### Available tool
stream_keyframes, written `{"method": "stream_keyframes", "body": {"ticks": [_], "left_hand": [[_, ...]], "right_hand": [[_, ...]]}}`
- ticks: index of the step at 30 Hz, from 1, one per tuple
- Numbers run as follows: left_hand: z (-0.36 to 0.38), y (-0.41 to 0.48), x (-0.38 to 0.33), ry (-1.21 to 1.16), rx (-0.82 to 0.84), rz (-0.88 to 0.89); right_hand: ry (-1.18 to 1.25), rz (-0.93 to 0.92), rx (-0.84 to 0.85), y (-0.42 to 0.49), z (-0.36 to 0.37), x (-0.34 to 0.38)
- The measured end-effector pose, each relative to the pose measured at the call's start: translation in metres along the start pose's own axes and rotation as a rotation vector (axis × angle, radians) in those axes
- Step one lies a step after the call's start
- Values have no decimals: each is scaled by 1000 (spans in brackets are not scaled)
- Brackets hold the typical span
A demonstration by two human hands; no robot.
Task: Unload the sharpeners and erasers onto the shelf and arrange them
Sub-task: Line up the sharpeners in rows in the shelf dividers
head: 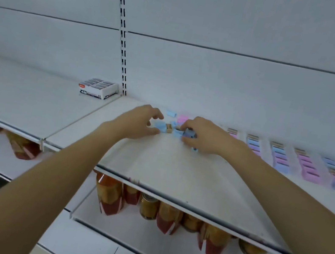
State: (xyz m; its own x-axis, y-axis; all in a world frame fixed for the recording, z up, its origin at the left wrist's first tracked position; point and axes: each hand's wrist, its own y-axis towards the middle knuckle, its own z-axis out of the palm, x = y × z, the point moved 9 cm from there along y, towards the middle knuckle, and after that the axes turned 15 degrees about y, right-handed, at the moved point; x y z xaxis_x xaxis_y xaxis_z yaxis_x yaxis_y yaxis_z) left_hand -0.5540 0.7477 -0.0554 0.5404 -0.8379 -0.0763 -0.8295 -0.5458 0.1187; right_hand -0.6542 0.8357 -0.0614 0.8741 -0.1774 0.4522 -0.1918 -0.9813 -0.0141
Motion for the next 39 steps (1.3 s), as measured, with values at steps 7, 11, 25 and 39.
{"method": "stream_keyframes", "body": {"ticks": [7,11,25,39], "left_hand": [[13,44,14,-88,24,61],[15,58,17,-135,94,124],[17,78,31,-601,195,264],[16,72,35,-1207,123,242]], "right_hand": [[16,-31,-39,36,-4,-5],[-2,-41,-54,44,-5,-7],[77,-10,-150,67,4,11],[807,-25,-602,32,-12,5]]}}
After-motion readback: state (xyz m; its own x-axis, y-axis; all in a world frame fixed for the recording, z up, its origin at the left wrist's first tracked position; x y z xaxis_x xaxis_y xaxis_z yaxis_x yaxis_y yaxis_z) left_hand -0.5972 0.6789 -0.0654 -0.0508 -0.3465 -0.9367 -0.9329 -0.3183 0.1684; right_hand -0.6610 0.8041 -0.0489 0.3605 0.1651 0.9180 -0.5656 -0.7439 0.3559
